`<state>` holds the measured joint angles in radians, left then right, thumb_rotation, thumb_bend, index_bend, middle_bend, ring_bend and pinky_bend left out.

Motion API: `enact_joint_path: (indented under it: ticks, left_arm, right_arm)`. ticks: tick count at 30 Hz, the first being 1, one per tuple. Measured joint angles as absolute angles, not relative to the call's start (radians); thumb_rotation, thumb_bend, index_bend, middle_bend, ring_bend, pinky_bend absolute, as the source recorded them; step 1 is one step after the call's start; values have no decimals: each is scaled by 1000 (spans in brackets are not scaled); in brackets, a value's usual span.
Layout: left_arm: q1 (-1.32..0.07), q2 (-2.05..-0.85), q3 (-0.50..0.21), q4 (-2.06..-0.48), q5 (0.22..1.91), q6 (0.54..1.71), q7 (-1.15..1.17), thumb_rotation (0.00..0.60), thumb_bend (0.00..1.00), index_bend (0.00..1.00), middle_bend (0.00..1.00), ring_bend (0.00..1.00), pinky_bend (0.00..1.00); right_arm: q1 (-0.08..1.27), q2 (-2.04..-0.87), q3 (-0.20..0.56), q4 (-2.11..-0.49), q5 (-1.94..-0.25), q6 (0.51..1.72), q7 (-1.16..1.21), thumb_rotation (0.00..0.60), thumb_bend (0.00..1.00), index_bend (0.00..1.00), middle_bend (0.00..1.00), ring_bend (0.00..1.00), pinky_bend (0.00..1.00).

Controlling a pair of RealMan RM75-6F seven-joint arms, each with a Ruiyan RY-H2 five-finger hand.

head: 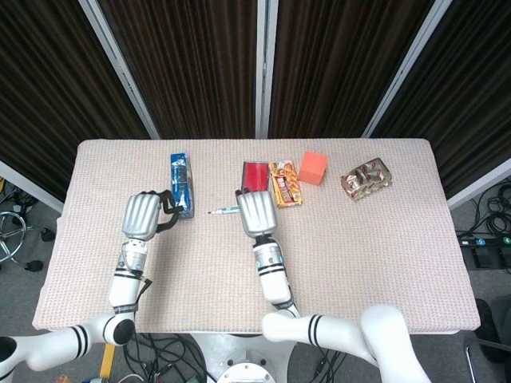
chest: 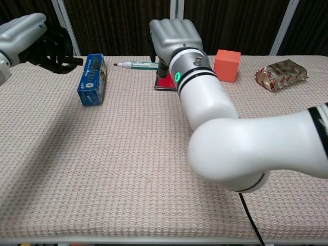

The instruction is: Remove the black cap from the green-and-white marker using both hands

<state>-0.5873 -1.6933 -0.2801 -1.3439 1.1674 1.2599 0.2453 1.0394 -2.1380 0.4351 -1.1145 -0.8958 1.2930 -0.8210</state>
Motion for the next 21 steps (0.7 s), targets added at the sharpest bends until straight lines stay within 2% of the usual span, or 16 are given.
enact_joint_path:
  ticks: [4,9,12,14,17,19,21]
  left_arm:
    - [-558,-1688,-259,-1348,1154,1239,202,600,374,633,656,572,573]
    - [-502,-1707,-196,-1360,1142,1237,161,600,372,632,656,572,573]
    - [-482,-1735,-158,-1343,1139,1211,125,600,371,613,639,550,555]
    - [-477,-1749,-143,-1326,1144,1185,100,600,327,563,585,489,502]
    - [-477,-1756,-135,-1310,1158,1150,67,600,215,455,443,358,381]
    - [-483,-1756,-136,-1298,1167,1128,48,600,171,387,357,286,308]
    - [-485,-1757,-143,-1286,1174,1125,37,600,147,356,314,250,262]
  right_arm:
    - [941,-2071,372,-1227,-905,1328,-819,600,285,640,605,656,844]
    - [841,-2015,281,-1305,-913,1351,-816,600,267,641,605,653,844]
    - [802,-2005,248,-1312,-905,1341,-810,600,199,641,590,651,844]
    - [791,-2005,241,-1308,-893,1320,-805,600,124,617,562,635,844]
    - [780,-2003,238,-1300,-871,1284,-805,600,32,452,491,558,833]
    - [775,-1999,241,-1302,-845,1264,-817,600,6,278,423,451,780]
    - [771,-1992,245,-1314,-823,1249,-831,600,0,176,362,362,716]
